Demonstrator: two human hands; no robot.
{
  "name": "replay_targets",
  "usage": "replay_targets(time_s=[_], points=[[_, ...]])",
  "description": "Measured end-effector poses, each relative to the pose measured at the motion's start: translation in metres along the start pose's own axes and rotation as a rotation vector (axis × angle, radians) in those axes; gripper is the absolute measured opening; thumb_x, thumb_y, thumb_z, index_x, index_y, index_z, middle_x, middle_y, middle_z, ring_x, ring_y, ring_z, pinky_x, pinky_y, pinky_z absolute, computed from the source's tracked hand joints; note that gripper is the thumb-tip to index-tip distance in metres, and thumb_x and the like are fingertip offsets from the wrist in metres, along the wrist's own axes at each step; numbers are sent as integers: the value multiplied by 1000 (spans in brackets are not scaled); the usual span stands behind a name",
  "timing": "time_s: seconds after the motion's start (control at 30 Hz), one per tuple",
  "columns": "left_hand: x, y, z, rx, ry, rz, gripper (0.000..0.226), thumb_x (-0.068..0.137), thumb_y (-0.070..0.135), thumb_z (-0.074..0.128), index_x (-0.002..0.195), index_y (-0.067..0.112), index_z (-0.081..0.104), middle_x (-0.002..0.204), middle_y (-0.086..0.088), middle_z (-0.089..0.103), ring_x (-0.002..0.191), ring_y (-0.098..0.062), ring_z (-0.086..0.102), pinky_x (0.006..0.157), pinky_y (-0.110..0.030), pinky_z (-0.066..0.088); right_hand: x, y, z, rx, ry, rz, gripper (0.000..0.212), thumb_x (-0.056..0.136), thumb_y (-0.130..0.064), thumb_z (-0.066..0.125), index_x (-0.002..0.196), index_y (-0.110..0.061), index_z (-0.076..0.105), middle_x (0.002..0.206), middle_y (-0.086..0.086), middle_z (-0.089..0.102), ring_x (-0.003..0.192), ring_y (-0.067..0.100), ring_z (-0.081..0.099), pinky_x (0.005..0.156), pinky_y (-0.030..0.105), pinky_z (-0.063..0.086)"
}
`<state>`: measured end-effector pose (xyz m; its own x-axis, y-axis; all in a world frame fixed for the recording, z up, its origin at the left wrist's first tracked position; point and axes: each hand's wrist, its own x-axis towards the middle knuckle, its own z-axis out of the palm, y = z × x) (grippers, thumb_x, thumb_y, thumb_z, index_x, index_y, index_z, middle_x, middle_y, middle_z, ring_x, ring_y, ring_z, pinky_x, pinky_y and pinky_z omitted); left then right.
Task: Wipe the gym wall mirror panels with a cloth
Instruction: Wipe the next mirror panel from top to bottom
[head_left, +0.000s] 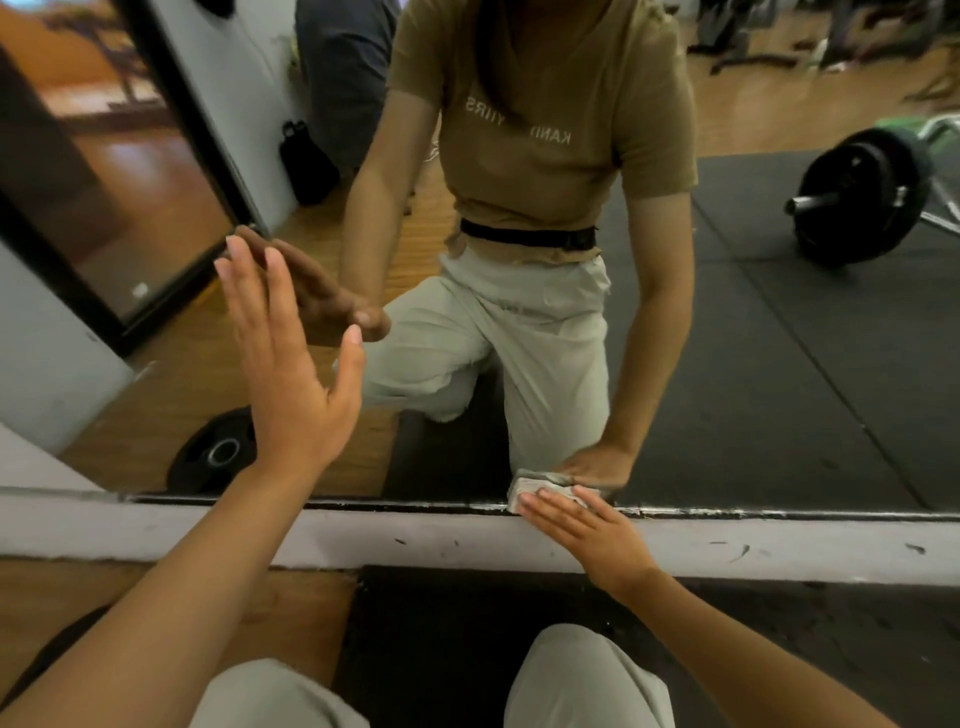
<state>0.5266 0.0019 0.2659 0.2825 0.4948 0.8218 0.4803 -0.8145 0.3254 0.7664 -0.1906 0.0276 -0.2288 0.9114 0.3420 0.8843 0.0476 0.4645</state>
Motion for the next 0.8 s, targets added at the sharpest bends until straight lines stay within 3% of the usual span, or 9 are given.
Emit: replay_targets(time_s=[0.07,0.17,0.3,0.4,0.5,0.6,0.7,0.8], points=[[-1,0,0,2,8,6,73,102,26,52,152,-7,12,157,-37,1,148,-29,-10,123,-55,5,16,11,-21,6,149,31,117,67,0,74,158,-16,3,166,-1,-5,153,15,-4,124,37,-4],[-1,0,2,1,29,7,71,101,26,51,151,-7,12,157,-37,1,149,-25,-11,123,-54,4,69,47,-83,60,470,149,73,92,3,37,158,-15,11,166,1,-2,153,16,2,124,39,2],[0,-2,1,3,11,10,71,102,30,50,153,-2,12,158,-33,0,150,-29,-9,123,-54,5,137,99,-181,174,844,439,51,99,-5,41,150,-9,33,161,5,19,151,19,10,123,44,6],[-1,-2,-2,-7,-9,-7,72,101,30,50,155,2,10,160,-29,-1,151,-27,-11,124,-46,2,152,101,-196,199,949,540,48,100,-4,42,148,-6,36,157,14,30,148,23,16,122,47,7],[-1,-2,-3,-14,-5,3,72,101,30,50,155,2,12,161,-27,-1,151,-27,-10,124,-46,3,137,61,-147,135,783,465,73,93,1,46,157,-15,16,166,3,1,152,21,2,123,46,1],[-1,-2,-4,-1,-5,19,71,101,30,50,154,1,13,161,-26,0,151,-27,-9,124,-44,3,91,9,-67,-67,388,77,95,77,-4,51,158,-13,1,166,6,-11,153,23,-5,122,44,-8],[-2,-5,-9,52,-39,42,73,101,32,50,155,2,12,163,-22,0,152,-24,-8,124,-39,2,57,-14,-22,-153,3,-215,120,66,-20,76,157,-10,-2,165,8,-15,152,21,-9,121,42,-15],[-1,-17,-19,179,-77,127,72,101,31,51,157,8,11,164,-17,2,153,-25,-2,124,-44,4,62,-12,-24,-188,-55,-249,122,66,-23,78,156,-10,-4,164,5,-6,151,19,-7,121,40,-16]])
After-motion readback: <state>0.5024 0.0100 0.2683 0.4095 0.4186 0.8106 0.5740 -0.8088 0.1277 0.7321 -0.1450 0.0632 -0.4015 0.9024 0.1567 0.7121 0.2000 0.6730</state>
